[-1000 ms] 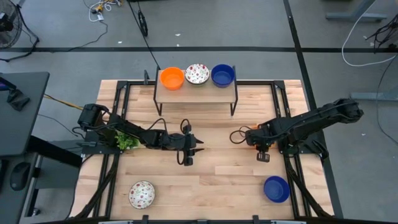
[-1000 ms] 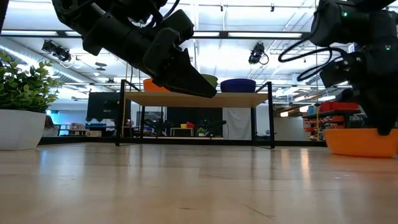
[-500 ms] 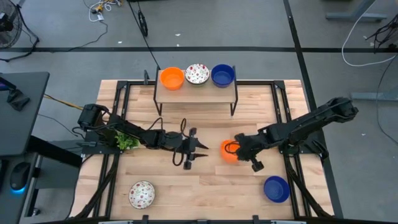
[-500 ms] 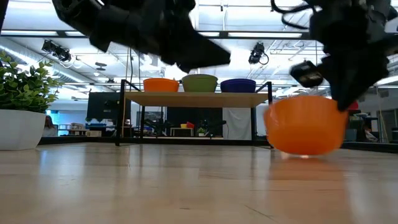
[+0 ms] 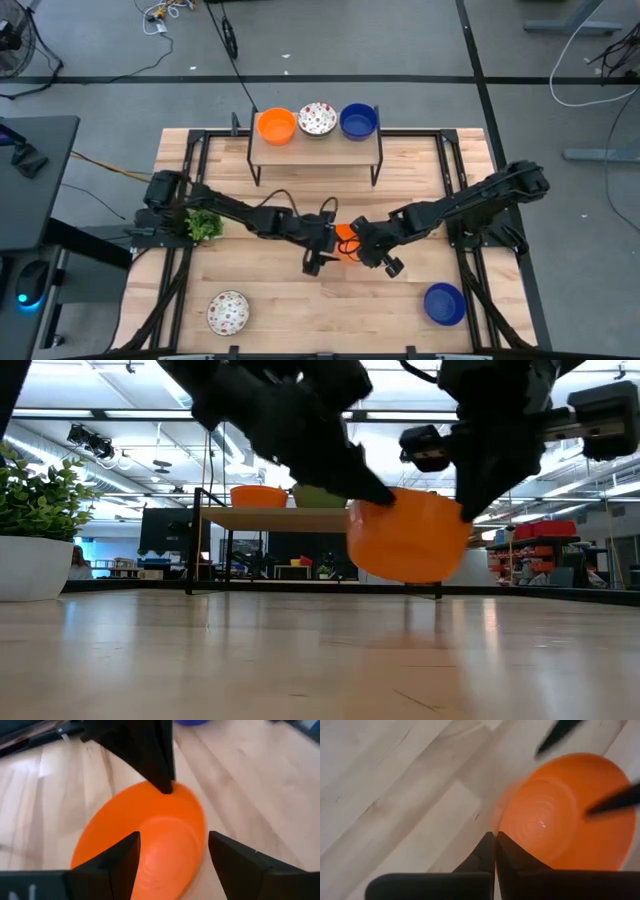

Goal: Pick & Place Mini bowls
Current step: Stack the orange bowl on top of the other orange bowl on the shelf

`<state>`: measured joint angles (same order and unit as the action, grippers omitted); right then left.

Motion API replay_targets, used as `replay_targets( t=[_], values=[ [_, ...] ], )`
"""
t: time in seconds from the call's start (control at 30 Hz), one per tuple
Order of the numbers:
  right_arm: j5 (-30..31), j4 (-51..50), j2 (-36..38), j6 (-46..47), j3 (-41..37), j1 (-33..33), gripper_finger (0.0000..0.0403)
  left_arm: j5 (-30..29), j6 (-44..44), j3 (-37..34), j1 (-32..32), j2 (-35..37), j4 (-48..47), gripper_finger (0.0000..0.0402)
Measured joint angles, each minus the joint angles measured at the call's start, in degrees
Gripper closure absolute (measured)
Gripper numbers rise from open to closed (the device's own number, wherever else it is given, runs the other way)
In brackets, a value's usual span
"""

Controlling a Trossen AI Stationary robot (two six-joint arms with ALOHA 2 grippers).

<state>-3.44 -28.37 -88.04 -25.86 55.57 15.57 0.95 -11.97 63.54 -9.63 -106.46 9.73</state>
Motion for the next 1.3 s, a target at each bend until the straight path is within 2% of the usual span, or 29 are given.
replay_targets(
  t=[0.17, 0.43, 0.57, 1.03, 1.17, 1.3],
  values=[
    [0.0, -0.4, 0.3, -0.2, 0.0, 0.0, 0.0401, -0.2, -2.2, 1.1, 0.0, -2.4, -0.3, 0.0172],
    [0.2, -0.3, 0.3, -0.1, 0.0, 0.0, 0.0401, 0.2, -1.9, 1.0, -0.1, -2.5, -0.2, 0.0257],
    [0.2, -0.1, 0.3, 0.1, 0.0, 0.0, 0.0401, 0.7, 0.1, 1.0, -0.1, -2.5, -0.1, 0.0283],
    [1.7, 0.3, 0.3, 1.4, 0.0, 0.0, 0.0401, 0.8, 2.9, 1.0, 0.0, -2.4, 4.3, 0.0278],
    [1.7, 0.4, 0.3, 1.4, 0.0, 0.0, 0.04, 0.8, 2.9, 1.0, 0.0, -2.4, 3.9, 0.0295],
    [1.9, 0.6, 0.3, 1.4, -0.1, 0.0, 0.04, 1.0, 2.8, 1.0, 0.0, -2.4, 2.9, 0.0336]
  ],
)
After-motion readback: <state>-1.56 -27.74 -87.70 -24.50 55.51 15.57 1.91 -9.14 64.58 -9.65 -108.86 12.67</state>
